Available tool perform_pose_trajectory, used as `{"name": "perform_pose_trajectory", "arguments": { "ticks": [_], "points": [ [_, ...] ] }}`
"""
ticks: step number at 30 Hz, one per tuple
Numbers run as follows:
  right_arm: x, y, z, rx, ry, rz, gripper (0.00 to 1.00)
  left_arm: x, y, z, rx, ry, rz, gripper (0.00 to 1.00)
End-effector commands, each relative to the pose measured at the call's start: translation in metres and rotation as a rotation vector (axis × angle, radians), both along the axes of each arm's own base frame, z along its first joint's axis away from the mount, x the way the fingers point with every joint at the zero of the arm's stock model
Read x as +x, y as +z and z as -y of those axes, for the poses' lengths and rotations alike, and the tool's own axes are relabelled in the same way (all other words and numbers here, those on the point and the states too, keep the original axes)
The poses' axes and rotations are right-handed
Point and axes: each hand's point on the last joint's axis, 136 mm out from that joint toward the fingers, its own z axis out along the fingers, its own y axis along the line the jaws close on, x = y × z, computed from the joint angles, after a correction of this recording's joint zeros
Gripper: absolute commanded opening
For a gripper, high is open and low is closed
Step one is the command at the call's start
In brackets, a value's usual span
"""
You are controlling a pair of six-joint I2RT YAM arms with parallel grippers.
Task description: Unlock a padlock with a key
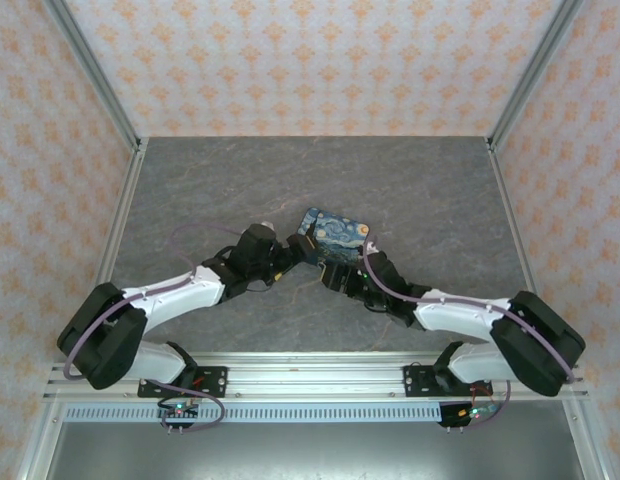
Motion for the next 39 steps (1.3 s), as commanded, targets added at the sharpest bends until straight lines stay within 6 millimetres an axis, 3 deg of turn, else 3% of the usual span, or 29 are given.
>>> {"name": "perform_pose_trajectory", "arguments": {
  "ticks": [1, 5, 9, 11, 14, 19, 24, 30, 39],
  "points": [
    [0.023, 0.018, -0.005, 0.008, -0.014, 0.056, 0.75, 0.005, 0.011, -0.009, 0.064, 0.013, 0.033, 1.0],
    [0.051, 0.02, 0.012, -0.003, -0.076, 0.057, 0.75, 0.004, 0.013, -0.008, 0.062, -0.001, 0.035, 1.0],
    [0.084, 0.037, 0.023, 0.025, -0.112, 0.104, 0.75, 0.002, 0.014, -0.003, 0.036, -0.023, 0.047, 1.0],
    [0.091, 0.044, 0.021, 0.049, -0.096, 0.121, 0.73, 0.001, 0.013, -0.004, 0.034, -0.022, 0.048, 1.0],
    [0.083, 0.045, 0.018, 0.075, -0.06, 0.124, 0.71, 0.001, 0.015, -0.006, 0.043, -0.019, 0.056, 1.0],
    [0.057, 0.02, 0.036, 0.094, -0.086, 0.114, 0.68, 0.004, 0.016, -0.014, 0.122, -0.021, 0.069, 1.0],
    [0.045, 0.006, 0.038, 0.078, -0.048, 0.11, 0.61, 0.015, 0.021, -0.018, 0.23, -0.039, 0.082, 1.0],
    [0.047, -0.006, 0.034, -0.011, 0.017, 0.087, 0.55, 0.026, 0.024, -0.016, 0.24, -0.042, 0.082, 1.0],
    [0.05, -0.033, 0.014, -0.142, 0.104, 0.027, 0.51, 0.025, 0.02, -0.017, 0.211, -0.015, 0.075, 1.0]
  ]
}}
